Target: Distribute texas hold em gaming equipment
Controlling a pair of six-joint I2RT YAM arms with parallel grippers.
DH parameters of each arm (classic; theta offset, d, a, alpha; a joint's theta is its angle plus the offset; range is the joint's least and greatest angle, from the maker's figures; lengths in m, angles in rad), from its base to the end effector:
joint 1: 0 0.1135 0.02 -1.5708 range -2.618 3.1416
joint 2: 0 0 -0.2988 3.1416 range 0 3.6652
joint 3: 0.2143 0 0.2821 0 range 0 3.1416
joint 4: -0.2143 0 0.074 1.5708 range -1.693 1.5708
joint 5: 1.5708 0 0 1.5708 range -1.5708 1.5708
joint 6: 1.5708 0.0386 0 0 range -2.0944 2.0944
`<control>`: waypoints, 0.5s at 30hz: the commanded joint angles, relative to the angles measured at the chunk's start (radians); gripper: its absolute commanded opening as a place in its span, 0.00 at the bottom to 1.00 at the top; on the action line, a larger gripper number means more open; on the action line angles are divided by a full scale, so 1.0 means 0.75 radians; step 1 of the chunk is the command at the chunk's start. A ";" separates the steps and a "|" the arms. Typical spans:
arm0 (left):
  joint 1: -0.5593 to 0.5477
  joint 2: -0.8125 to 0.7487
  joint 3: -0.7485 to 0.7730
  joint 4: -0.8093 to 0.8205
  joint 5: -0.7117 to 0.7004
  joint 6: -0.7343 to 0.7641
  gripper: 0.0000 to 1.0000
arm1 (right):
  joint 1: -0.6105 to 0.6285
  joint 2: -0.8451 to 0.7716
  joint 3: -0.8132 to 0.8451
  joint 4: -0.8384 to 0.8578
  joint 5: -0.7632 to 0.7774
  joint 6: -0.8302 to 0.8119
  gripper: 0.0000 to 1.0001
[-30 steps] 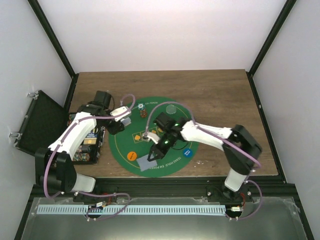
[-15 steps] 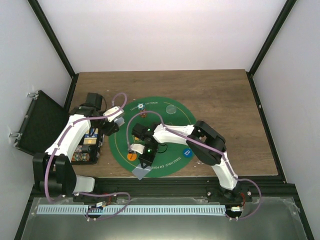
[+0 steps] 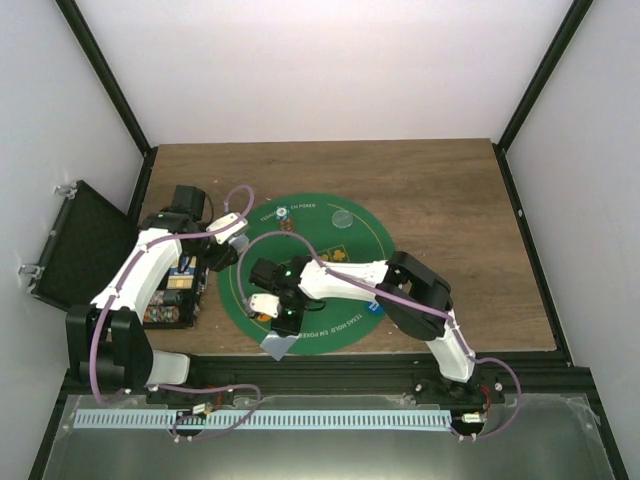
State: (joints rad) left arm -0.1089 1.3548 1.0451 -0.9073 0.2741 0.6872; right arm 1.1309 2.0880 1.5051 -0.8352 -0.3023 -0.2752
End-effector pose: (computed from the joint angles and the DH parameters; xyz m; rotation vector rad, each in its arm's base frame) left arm 0.2725 -0.0403 0.2742 1.1153 2.4795 -0.2208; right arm 0.1803 0.4100 0.1620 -2.0216 2.3297 0.5253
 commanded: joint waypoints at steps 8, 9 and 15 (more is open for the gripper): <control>0.009 0.021 -0.005 -0.013 0.034 -0.010 0.49 | -0.005 -0.218 -0.132 0.264 0.450 0.067 0.44; 0.008 0.023 -0.005 -0.013 0.036 -0.009 0.49 | -0.003 -0.252 -0.156 0.275 0.444 0.068 0.46; 0.008 0.038 0.005 -0.024 0.040 0.013 0.50 | -0.012 -0.515 -0.356 0.416 0.434 0.105 0.62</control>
State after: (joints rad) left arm -0.1089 1.3754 1.0451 -0.9127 0.2783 0.6849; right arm 1.1252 1.8271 1.2980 -0.6140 0.0017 -0.2226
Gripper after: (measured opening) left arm 0.499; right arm 0.592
